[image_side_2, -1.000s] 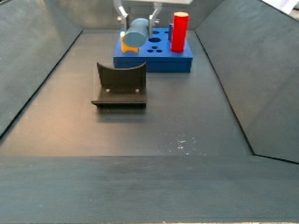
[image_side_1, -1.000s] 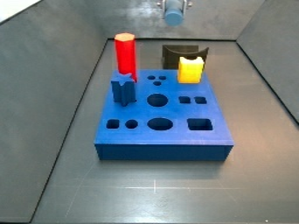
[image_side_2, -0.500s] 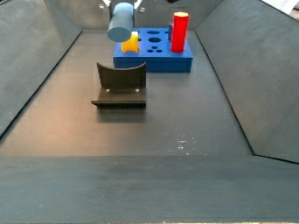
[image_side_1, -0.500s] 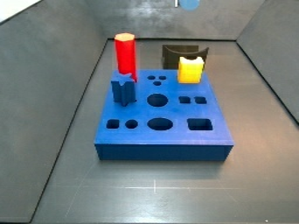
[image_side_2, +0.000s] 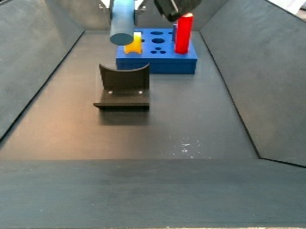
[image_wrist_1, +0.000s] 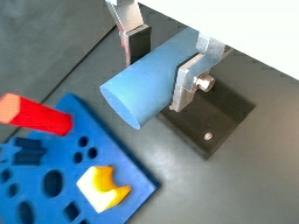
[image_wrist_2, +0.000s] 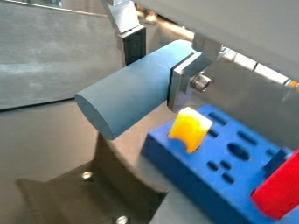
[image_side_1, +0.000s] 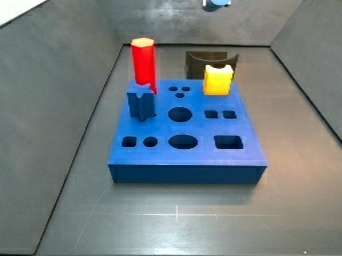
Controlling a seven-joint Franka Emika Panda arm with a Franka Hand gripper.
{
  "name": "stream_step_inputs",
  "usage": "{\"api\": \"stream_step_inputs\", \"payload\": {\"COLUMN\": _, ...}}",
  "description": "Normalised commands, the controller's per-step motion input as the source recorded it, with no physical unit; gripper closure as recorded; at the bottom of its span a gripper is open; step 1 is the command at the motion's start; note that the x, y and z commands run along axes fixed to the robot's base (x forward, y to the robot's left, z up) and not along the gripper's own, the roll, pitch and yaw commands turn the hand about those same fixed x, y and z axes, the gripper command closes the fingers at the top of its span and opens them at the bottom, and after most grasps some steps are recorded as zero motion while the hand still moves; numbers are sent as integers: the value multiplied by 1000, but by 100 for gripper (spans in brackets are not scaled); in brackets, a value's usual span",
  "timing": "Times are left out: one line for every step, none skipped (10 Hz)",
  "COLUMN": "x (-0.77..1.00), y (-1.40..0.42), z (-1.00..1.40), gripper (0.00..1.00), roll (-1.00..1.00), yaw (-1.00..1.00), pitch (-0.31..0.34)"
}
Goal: Pick up the oval object. Move up. Place the oval object on the fixture. Regrasp the oval object. Move to above the board. Insert the oval object.
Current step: Place the oval object on the fixture.
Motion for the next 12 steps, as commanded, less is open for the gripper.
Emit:
{"api": "stream_step_inputs", "payload": {"x": 87, "y": 49, "z": -19, "gripper": 100, "roll": -594, "yaw": -82, "pitch": 125}}
{"api": "stream_step_inputs", "payload": {"x": 91, "y": 51, "z": -24, "gripper": 100, "roll": -378, "yaw": -101, "pitch": 113}}
{"api": "stream_step_inputs", "payload": {"x": 87, "y": 41, "z": -19, "gripper": 100, "roll": -290, "yaw": -106, "pitch": 100}}
{"api": "stream_step_inputs", "payload": {"x": 71, "y": 31, "z": -8, "gripper": 100, "roll": -202, "yaw": -109, "pitch": 67}}
{"api": "stream_step_inputs", "payload": {"x": 127, "y": 134, "z": -1000, "gripper": 100, "roll": -1000, "yaw": -126, "pitch": 197}}
{"api": "stream_step_inputs", "payload": {"x": 135, "y": 141, "z": -1000, "gripper": 100, "roll": -1000, "yaw": -143, "pitch": 187}}
{"api": "stream_step_inputs", "payload": {"x": 144, "y": 143, "z": -1000, "gripper": 100, "roll": -1000, "yaw": -163, "pitch": 202}}
{"api": "stream_step_inputs", "payload": {"x": 166, "y": 137, "z": -1000, "gripper": 100, "roll": -910, "yaw": -195, "pitch": 198}}
{"api": "stream_step_inputs", "payload": {"x": 179, "y": 140, "z": -1000, "gripper": 100, "roll": -744, "yaw": -210, "pitch": 155}}
{"api": "stream_step_inputs", "payload": {"x": 185, "y": 143, "z": -1000, "gripper": 100, "roll": -533, "yaw": -223, "pitch": 99}}
{"api": "stream_step_inputs", "payload": {"x": 186, "y": 145, "z": -1000, "gripper": 100, "roll": -423, "yaw": -223, "pitch": 78}}
{"api": "stream_step_inputs", "payload": {"x": 194, "y": 138, "z": -1000, "gripper": 100, "roll": -245, "yaw": -206, "pitch": 35}}
